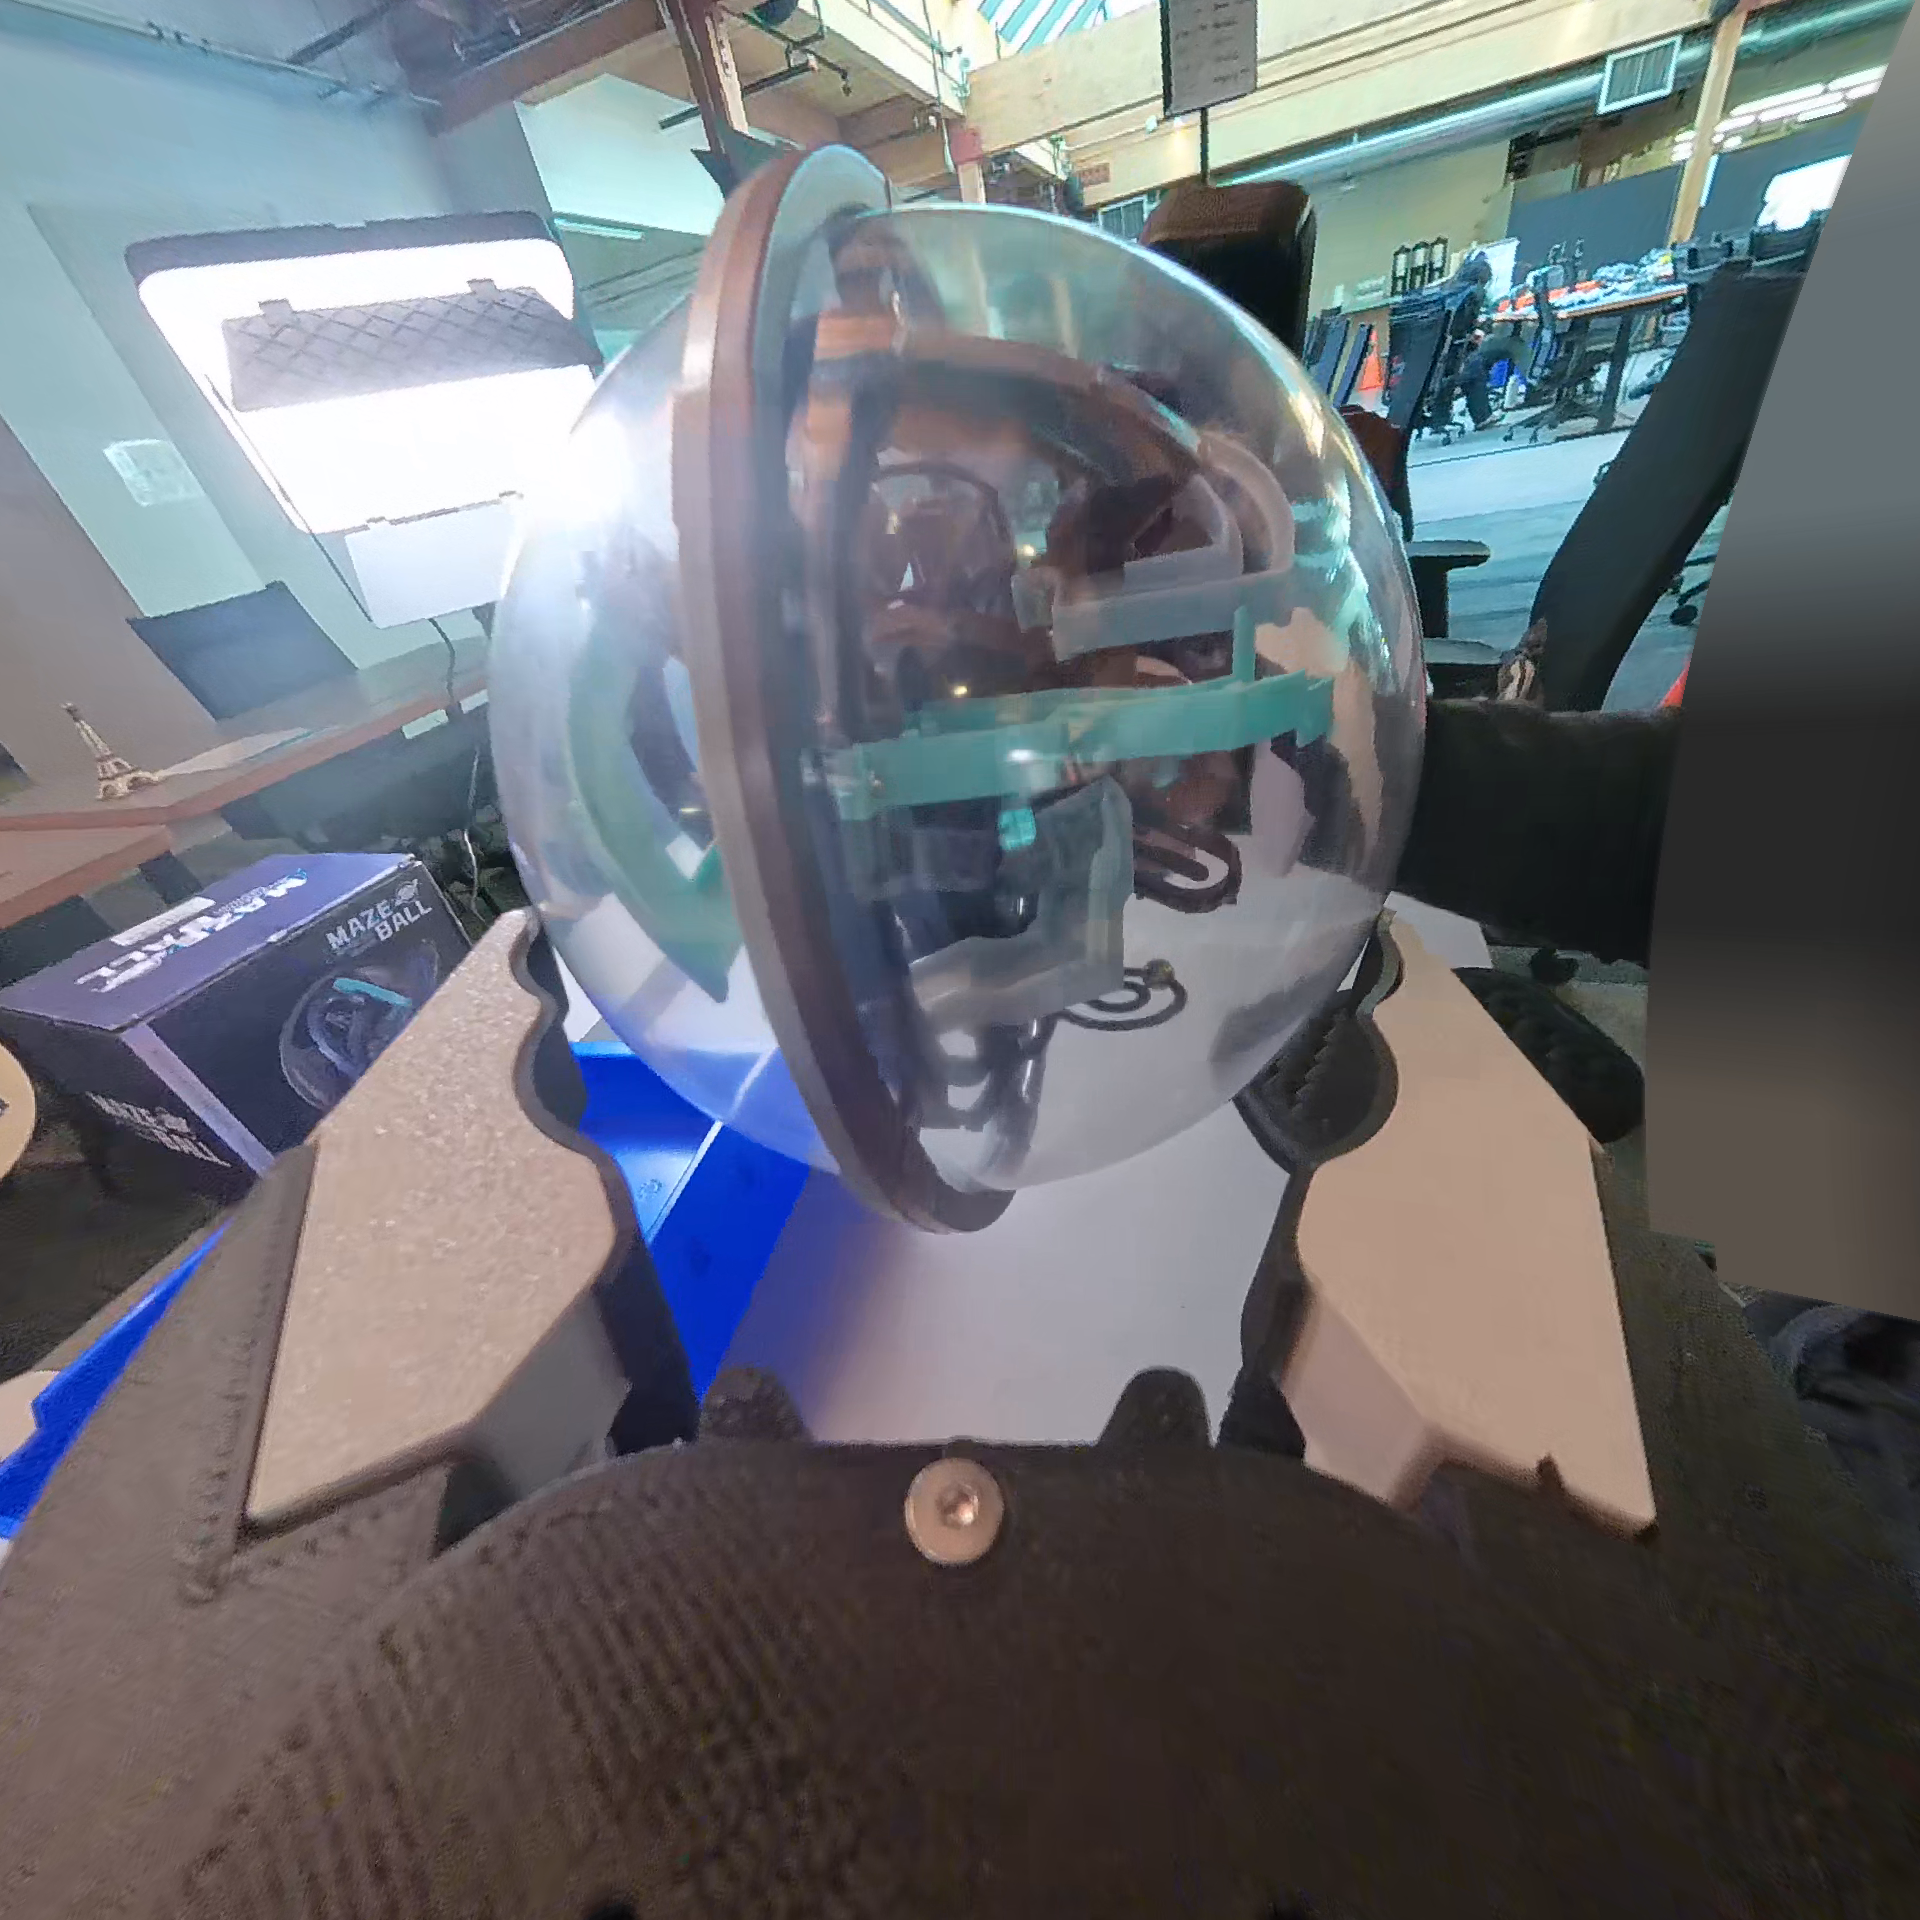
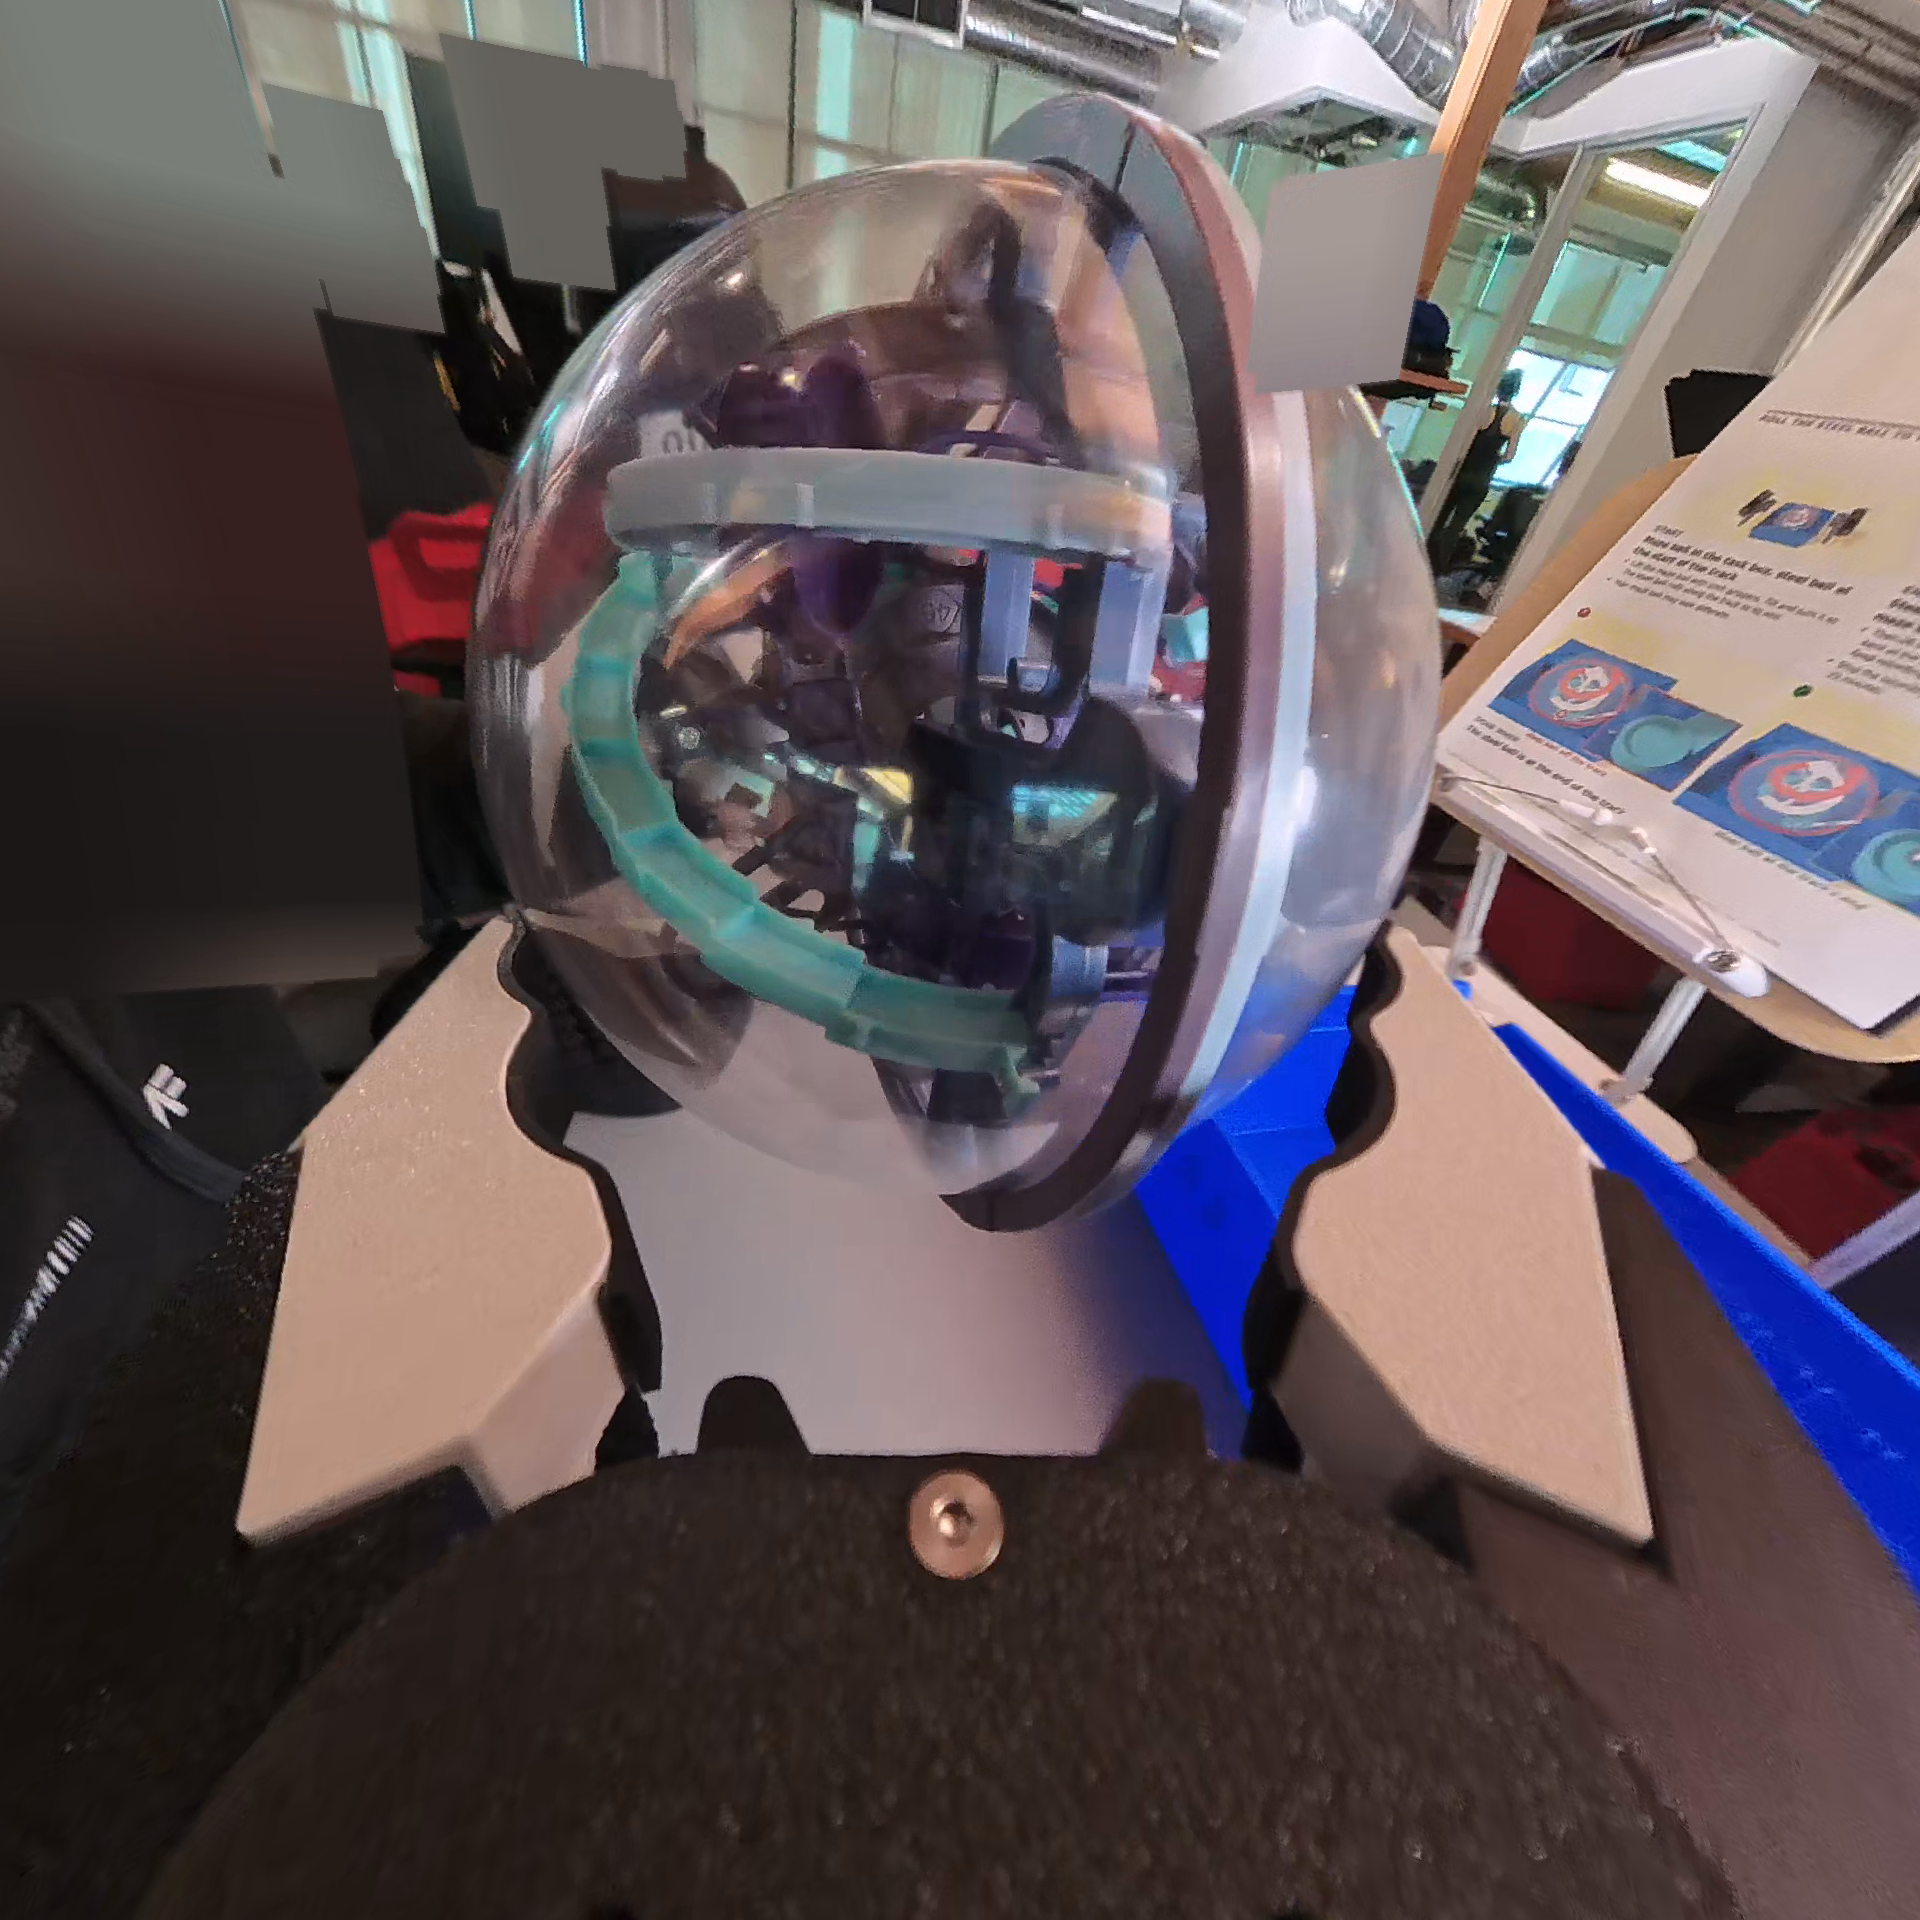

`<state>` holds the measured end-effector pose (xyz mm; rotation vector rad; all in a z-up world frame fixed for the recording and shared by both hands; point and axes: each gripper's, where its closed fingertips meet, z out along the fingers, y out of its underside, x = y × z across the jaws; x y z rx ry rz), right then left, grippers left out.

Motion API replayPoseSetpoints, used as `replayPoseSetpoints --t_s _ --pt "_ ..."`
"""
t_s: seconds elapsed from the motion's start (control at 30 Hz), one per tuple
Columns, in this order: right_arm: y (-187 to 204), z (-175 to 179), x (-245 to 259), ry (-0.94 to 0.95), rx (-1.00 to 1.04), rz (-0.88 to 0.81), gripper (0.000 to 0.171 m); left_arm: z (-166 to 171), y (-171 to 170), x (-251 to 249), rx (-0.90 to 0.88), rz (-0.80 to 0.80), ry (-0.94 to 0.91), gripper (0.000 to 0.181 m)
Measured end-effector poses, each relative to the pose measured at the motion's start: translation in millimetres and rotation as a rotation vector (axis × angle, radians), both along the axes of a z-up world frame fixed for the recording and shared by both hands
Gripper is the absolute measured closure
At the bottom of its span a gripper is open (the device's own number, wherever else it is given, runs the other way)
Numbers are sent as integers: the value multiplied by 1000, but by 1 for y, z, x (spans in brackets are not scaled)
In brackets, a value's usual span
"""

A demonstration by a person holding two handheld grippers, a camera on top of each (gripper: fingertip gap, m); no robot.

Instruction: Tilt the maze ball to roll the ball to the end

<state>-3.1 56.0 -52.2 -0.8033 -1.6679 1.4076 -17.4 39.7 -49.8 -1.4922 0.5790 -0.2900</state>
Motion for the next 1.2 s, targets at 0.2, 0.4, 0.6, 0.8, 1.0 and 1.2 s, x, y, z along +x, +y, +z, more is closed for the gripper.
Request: replayPoseSetpoints --t_s 0.2,0.4,0.6,0.8,1.0,1.2 --pt "-6 -9 -4 -44 -178 23 24 -6 -5 -3 -96 10 -101 35" --pt "-11 -30 -6 -136 -360 16 24 -23 -8 -6 -239 8 -210 36" --pt "-20 -71 -6 -364 -670 32 25 -51 -5 -12 -430 18 -407 36" --pt "-28 -123 5 -596 -982 54 31 -101 -1 -11 -529 64 -496 33" --pt "-40 -168 22 -846 -1110 73 33 -147 0 0 -594 93 -440 29" --pt "-43 -188 31 -981 -1050 92 35 -164 5 0 -698 123 -440 31"
